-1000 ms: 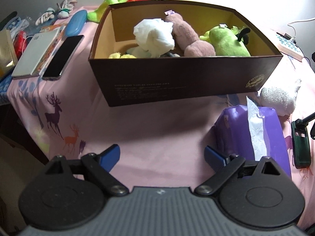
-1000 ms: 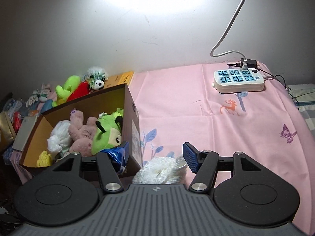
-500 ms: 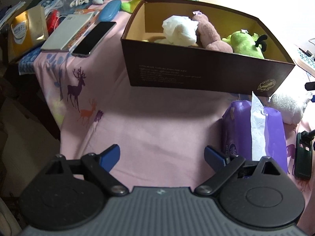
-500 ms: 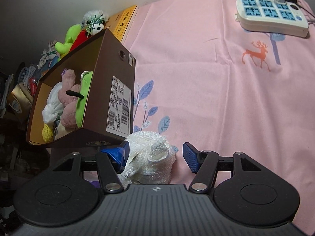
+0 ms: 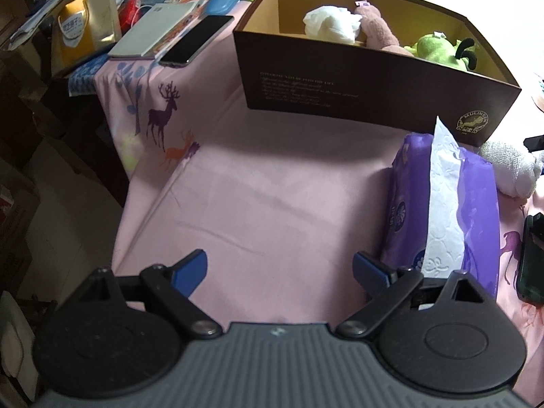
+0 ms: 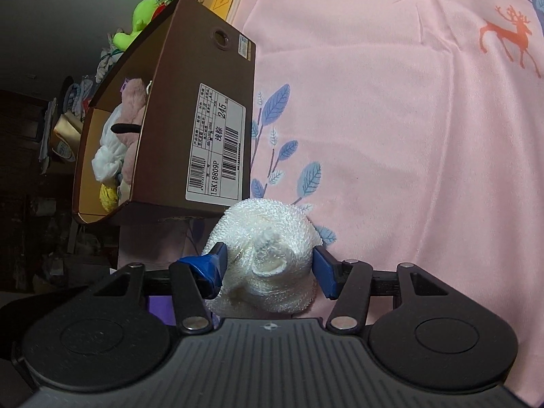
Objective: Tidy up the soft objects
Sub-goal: 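Lift the bunny with the right gripper and carry it over the box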
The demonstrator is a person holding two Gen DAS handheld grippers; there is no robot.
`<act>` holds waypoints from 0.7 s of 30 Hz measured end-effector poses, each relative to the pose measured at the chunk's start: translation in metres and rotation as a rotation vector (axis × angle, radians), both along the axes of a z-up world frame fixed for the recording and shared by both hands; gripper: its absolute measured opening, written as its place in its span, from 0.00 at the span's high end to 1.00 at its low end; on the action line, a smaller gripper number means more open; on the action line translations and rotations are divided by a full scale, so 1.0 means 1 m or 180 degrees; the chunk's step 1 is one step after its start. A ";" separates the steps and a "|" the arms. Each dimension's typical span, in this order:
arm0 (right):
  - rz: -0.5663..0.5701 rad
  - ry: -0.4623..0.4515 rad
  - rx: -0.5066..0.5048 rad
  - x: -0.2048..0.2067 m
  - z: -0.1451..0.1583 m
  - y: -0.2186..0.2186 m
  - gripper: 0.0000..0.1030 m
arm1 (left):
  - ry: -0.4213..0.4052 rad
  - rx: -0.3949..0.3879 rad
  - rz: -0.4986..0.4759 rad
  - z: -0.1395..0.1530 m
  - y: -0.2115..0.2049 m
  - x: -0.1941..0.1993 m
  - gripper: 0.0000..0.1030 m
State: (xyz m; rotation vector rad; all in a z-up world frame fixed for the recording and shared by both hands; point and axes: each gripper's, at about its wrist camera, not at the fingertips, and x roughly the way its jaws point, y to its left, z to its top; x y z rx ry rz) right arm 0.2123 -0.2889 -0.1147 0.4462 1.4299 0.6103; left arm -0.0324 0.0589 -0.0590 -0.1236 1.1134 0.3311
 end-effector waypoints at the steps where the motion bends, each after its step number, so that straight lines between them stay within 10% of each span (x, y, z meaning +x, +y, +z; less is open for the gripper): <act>1: 0.0039 -0.0048 -0.0003 -0.001 0.003 0.002 0.69 | 0.0007 0.0006 0.0020 0.000 0.000 0.000 0.07; 5: 0.0055 -0.0205 0.0065 -0.001 0.012 -0.001 0.92 | 0.0006 0.0020 0.0044 0.001 -0.001 0.001 0.07; 21: -0.0664 -0.0648 0.0451 -0.047 0.076 -0.019 1.00 | -0.0096 -0.0057 -0.0418 0.003 -0.006 0.033 0.07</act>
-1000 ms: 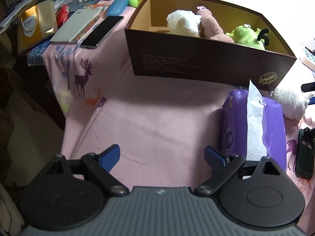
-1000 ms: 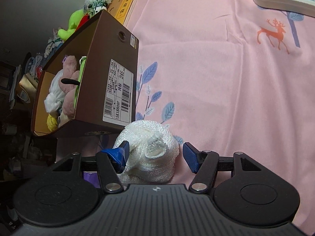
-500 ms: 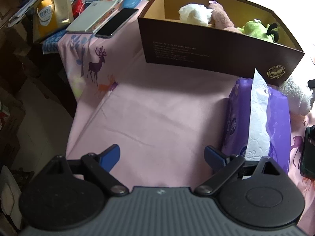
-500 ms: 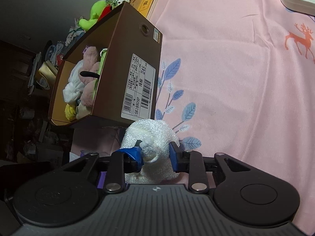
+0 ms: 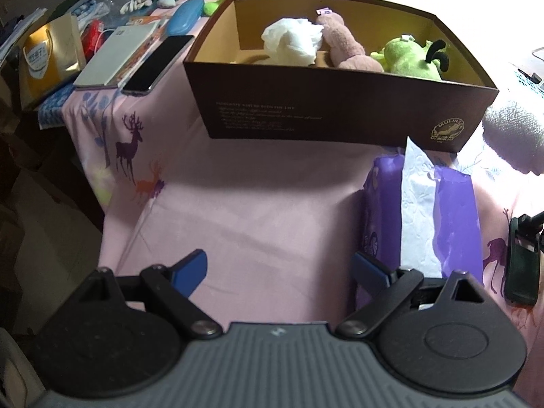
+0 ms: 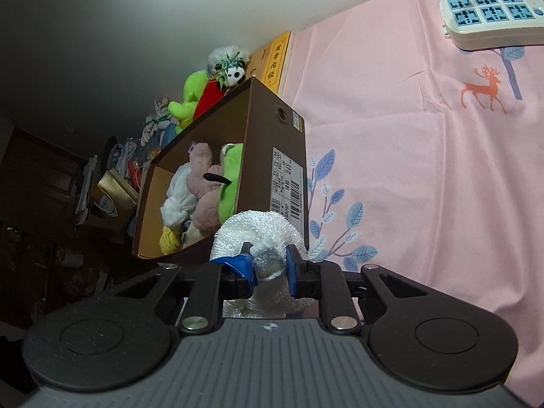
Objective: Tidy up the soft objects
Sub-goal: 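Lift the bunny with the right gripper and carry it over the box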
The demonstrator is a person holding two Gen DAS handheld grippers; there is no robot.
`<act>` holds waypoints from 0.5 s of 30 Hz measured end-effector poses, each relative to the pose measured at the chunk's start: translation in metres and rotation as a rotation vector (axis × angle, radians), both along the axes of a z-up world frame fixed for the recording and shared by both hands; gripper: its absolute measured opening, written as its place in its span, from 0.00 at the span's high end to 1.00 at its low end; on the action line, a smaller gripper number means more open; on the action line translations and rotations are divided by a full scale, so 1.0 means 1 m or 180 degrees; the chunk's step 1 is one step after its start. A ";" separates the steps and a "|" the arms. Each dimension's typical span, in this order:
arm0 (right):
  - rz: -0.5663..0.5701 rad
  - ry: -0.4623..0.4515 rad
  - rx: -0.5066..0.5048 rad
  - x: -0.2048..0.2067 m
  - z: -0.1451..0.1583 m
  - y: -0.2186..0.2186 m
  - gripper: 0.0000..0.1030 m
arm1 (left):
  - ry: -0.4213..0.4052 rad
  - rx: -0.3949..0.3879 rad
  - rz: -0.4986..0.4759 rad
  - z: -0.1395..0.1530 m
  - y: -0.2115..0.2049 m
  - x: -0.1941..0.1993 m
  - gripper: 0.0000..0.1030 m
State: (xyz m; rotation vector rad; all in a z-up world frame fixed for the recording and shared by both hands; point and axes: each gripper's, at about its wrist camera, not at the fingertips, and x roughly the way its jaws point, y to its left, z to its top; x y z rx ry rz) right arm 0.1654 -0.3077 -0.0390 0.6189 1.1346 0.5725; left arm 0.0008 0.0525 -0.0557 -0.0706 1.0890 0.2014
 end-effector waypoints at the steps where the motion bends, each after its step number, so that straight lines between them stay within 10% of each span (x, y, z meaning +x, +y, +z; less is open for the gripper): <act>1: -0.0022 -0.0032 0.0025 -0.002 0.006 0.001 1.00 | -0.0014 -0.0011 -0.0030 0.001 0.001 0.002 0.07; 15: -0.0400 -0.0432 0.0288 0.027 0.059 0.079 1.00 | -0.0084 -0.0168 -0.0272 -0.002 0.037 0.010 0.07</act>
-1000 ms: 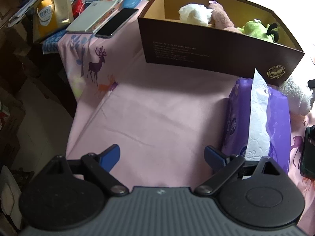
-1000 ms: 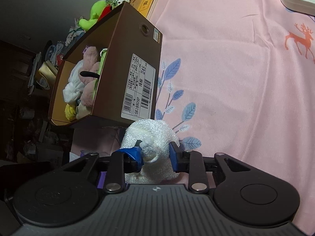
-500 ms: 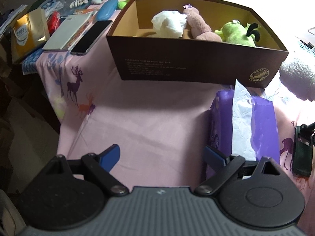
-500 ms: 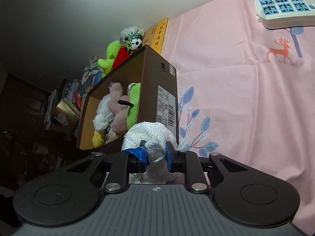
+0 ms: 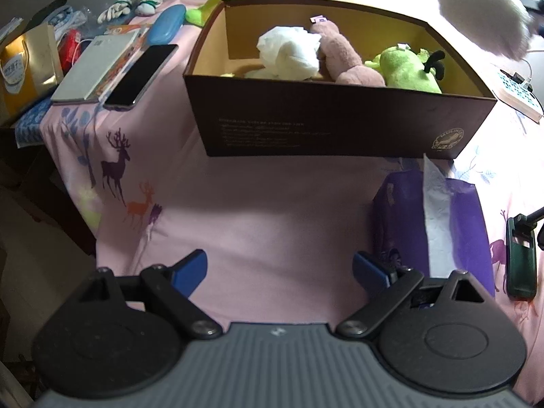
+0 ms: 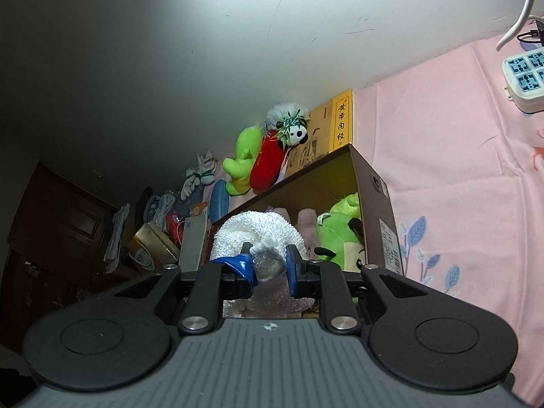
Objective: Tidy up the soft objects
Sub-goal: 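Lift the bunny with the right gripper and carry it over the box, then lower the bunny into the box and open the right gripper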
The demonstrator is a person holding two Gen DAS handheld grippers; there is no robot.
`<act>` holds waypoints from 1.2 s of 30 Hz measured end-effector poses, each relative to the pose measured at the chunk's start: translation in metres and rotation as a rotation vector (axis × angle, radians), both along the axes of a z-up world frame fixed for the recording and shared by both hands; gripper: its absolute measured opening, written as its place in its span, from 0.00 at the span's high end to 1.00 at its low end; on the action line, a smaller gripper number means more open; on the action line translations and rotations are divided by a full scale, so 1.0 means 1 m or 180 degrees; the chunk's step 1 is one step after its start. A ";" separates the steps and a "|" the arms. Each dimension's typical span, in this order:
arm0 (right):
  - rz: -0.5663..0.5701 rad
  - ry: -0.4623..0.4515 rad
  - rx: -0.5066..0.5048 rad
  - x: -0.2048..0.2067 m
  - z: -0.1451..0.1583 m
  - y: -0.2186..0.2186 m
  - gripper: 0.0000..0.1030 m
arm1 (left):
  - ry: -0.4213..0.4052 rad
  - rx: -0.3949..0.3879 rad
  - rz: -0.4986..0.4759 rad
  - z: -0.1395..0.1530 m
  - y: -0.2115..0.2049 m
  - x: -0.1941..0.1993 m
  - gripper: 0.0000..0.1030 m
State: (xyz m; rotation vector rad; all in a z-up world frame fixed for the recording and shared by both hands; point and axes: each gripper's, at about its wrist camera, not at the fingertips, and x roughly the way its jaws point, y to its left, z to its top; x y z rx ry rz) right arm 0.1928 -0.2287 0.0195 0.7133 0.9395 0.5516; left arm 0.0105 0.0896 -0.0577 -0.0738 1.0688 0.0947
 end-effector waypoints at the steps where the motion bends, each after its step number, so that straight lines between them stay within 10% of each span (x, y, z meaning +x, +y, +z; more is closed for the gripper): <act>1: -0.0058 0.0015 0.0008 0.006 -0.003 0.008 1.00 | 0.0000 -0.0011 -0.0001 -0.001 0.004 -0.001 0.07; 19: -0.0611 -0.0024 -0.0806 0.065 -0.058 0.113 1.00 | -0.0067 -0.0091 -0.0011 -0.004 0.062 -0.004 0.07; 36: -0.0631 0.0256 -0.1250 0.070 -0.090 0.111 0.92 | -0.0144 -0.0095 -0.0030 -0.002 0.077 0.002 0.07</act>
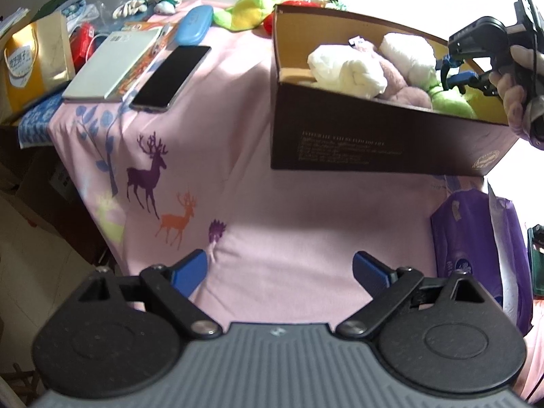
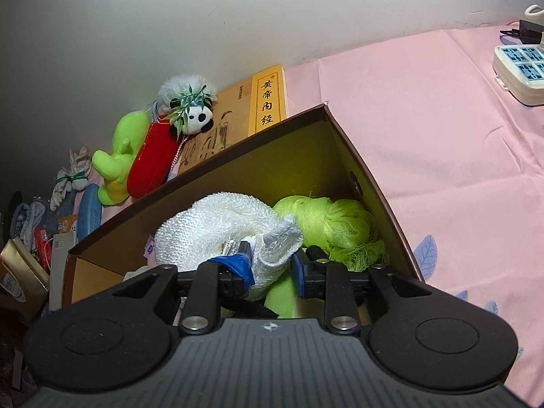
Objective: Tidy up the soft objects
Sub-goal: 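Lower the bunny into the box and open the right gripper, then withdraw the right gripper from the box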
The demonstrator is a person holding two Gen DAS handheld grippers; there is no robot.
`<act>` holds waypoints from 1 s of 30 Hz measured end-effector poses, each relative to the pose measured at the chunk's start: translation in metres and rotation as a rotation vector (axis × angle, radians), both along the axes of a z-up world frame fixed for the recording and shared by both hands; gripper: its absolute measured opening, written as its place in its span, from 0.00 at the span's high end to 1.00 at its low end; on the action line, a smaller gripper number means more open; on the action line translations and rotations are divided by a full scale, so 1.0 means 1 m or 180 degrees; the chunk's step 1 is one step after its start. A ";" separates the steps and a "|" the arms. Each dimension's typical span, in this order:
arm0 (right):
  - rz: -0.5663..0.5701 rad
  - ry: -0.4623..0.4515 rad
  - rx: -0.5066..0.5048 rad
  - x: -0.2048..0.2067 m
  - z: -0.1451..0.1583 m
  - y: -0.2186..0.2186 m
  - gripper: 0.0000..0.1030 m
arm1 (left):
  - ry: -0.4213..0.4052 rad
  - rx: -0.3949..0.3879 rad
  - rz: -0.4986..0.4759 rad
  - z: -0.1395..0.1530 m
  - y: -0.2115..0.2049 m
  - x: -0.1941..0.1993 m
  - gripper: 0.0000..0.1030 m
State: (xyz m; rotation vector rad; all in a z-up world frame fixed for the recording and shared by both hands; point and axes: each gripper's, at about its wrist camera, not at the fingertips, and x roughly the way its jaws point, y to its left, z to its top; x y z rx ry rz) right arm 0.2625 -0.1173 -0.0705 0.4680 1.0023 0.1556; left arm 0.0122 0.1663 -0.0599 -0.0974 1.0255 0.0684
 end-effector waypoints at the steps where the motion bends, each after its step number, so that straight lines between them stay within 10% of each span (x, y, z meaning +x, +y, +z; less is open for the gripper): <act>1: 0.0011 -0.0005 -0.0008 -0.002 0.003 -0.001 0.92 | -0.0024 0.0010 -0.0017 0.002 -0.001 0.002 0.07; 30: 0.0133 -0.0496 -0.0411 -0.195 0.074 -0.053 0.89 | -0.0493 0.0303 -0.0644 0.058 -0.113 0.020 0.07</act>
